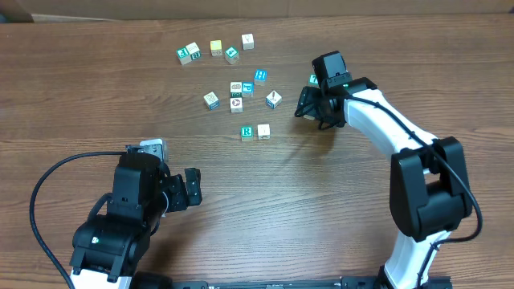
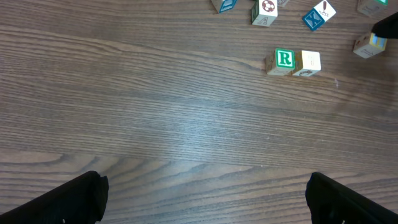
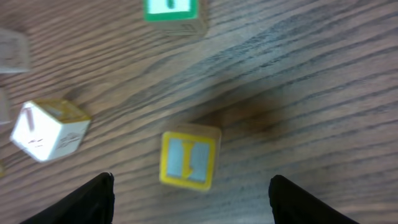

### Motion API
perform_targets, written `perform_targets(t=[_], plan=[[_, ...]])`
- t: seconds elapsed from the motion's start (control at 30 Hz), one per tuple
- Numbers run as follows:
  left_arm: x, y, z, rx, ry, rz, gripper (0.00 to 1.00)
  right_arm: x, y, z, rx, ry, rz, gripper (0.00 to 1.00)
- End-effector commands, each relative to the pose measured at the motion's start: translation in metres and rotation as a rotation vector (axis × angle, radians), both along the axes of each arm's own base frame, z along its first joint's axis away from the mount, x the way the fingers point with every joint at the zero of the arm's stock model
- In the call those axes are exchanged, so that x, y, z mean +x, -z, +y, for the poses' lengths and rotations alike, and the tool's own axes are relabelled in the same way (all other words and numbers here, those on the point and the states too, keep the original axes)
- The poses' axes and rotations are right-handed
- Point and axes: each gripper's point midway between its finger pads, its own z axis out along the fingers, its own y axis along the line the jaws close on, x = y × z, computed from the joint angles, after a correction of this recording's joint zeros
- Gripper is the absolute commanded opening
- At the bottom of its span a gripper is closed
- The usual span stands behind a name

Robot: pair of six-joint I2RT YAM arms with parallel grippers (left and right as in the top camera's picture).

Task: Form a horizontal line
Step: 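Reach the right gripper over the yellow I block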

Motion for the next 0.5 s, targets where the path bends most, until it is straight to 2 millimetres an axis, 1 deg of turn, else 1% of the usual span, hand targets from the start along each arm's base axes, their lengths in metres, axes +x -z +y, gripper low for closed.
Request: perform_targets(t=[0.0,0.1,0.3,0.47], plan=[[-0.001,0.001,0.000,-0.012,-0.009,0.003,1.00,0.010,0.004,-0.004,-0.016,0.039,-0.015,0.74],[-0.001,0.001,0.000,-0.012,-0.009,0.004,0.99,0.010,0.010,-0.004,-0.020,0.039,-0.005,0.72],[-0.001,0.001,0.000,-0.012,-0.009,0.004,1.00,0.012,0.016,-0.004,-0.022,0.039,-0.005,0.57],[-0.001,0.001,0.000,-0.012,-0.009,0.004,0.99,0.009,0.021,-0.005,-0.027,0.039,0.012,0.48]])
